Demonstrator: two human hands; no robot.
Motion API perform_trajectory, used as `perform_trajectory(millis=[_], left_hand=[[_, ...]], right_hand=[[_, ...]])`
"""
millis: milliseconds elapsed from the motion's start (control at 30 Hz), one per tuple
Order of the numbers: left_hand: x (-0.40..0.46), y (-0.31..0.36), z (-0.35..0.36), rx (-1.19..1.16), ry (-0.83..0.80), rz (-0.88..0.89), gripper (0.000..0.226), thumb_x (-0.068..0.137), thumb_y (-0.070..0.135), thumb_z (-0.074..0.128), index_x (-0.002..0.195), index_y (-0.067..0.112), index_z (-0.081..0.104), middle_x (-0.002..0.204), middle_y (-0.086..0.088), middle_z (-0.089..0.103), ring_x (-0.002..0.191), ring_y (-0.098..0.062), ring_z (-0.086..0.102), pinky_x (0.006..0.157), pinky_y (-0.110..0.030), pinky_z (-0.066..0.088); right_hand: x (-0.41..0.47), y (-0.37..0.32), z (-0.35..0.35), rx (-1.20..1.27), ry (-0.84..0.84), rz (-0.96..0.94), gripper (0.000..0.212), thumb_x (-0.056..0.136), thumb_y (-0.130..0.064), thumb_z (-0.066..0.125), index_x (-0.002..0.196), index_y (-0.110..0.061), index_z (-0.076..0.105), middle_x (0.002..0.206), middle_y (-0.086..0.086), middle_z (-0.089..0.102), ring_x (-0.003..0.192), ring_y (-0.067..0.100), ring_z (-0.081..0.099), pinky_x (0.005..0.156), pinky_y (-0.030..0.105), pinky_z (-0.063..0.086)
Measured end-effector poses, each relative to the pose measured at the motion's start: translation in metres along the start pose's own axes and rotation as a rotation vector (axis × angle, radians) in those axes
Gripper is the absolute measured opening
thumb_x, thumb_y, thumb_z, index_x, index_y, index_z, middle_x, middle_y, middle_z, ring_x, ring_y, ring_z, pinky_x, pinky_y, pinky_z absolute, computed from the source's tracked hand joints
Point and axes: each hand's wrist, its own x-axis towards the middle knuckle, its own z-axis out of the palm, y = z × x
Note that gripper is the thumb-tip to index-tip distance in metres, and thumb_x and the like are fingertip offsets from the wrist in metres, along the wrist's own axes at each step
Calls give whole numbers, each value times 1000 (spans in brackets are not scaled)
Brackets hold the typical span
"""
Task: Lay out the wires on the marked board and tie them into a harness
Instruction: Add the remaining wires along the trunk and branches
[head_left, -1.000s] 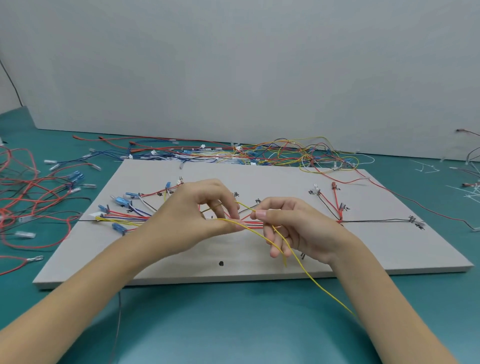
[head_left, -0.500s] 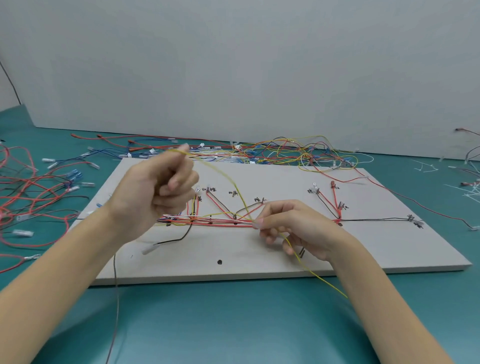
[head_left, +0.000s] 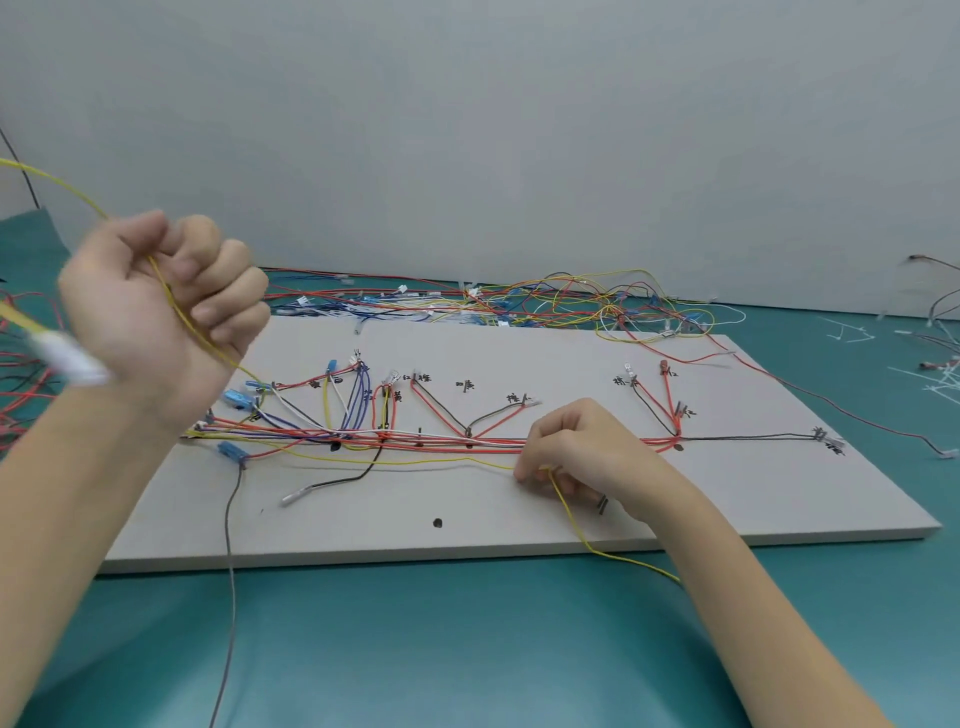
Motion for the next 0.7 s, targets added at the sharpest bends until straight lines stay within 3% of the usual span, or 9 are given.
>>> perform_trajectory(millis=[133,233,333,500,700], left_hand=[[4,-6,-3,161,113,94,30,88,42,35,67,21,42,55,10,30,50,-7,28,46,-19,31],[2,-3,-10,143,132,85,35,91,46,35,65,23,43,49,12,28,42,-4,24,38,-17,25],[-2,2,-16,196,159,66,36,86,51,37,62,24,33,49,12,24,38,-2,22,34,-16,11],[-2,1,-5,199,424,157,41,101,43,22,76,26,50,55,13,40,35,-1,26,33,-14,24],[-1,-7,15,265,508,120,39,103,40,25,78,24,50,59,12,56,39,-2,34,42,-13,29]], right_hand=[[0,1,-1,22,12,-4,10,74,-15,68,66,-9,68,58,4,62,43,16,45,39,19,28],[1,2,-2,35,41,-6,13,78,-16,67,65,-15,66,58,6,58,44,21,46,42,25,34],[0,3,-2,47,42,-14,10,81,-14,67,72,-9,68,61,8,58,43,22,47,43,27,38],[-1,2,-2,20,30,-20,11,79,-18,74,76,-8,71,64,6,58,45,17,46,42,22,29],[-4,0,-3,16,-24,-59,11,80,-20,76,77,-10,73,64,4,63,48,16,47,41,23,31]])
